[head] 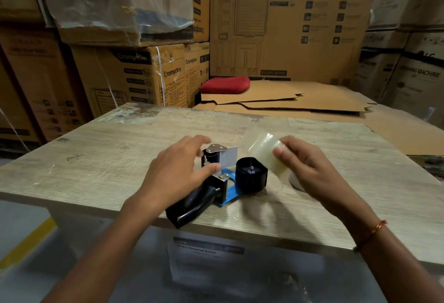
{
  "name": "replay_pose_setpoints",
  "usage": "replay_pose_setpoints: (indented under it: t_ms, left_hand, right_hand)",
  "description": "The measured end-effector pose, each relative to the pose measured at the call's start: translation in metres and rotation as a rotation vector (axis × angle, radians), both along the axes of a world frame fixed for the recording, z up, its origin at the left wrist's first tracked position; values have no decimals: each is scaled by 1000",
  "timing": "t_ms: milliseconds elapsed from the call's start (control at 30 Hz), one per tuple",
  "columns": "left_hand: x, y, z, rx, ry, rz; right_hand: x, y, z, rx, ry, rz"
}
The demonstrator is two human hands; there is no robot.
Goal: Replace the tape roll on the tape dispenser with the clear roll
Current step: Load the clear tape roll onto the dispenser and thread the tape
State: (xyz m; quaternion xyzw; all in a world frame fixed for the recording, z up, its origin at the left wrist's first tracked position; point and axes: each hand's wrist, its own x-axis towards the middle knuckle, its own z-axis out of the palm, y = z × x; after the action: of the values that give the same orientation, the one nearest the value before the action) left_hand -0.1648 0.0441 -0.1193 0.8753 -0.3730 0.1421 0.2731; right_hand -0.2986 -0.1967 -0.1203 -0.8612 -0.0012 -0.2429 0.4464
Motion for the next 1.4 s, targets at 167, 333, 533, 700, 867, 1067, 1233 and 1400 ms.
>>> replay_pose_setpoints:
  t_ms: [167,333,533,700,867,1067,1233,1400]
  left_hand:
    - [9,-17,29,-149,315,-424]
    - [10,-40,31,-282,693,-591]
    - [9,-48,20,-435,837,-575]
    - [11,-56,15,-510,889,-413]
    - [11,-66,21,-660,1002,-212]
    - [3,-72,21,-727,1078,-227]
    - [13,-58,22,-496,816,-134]
    - [36,-37,9,-270,307,-9]
  right_hand:
    - [0,4,17,549,10,175]
    - [6,8,16,776,88,137]
    - [11,7,16,820,171,52]
    - [12,9,12,349,-29,-179]
    - [15,21,-1,-288,-67,-219]
    - [29,25,-4,-298,-96,-357]
    - [28,9,1,-47,8,-253]
    - [27,4,-9,-47,88,-238]
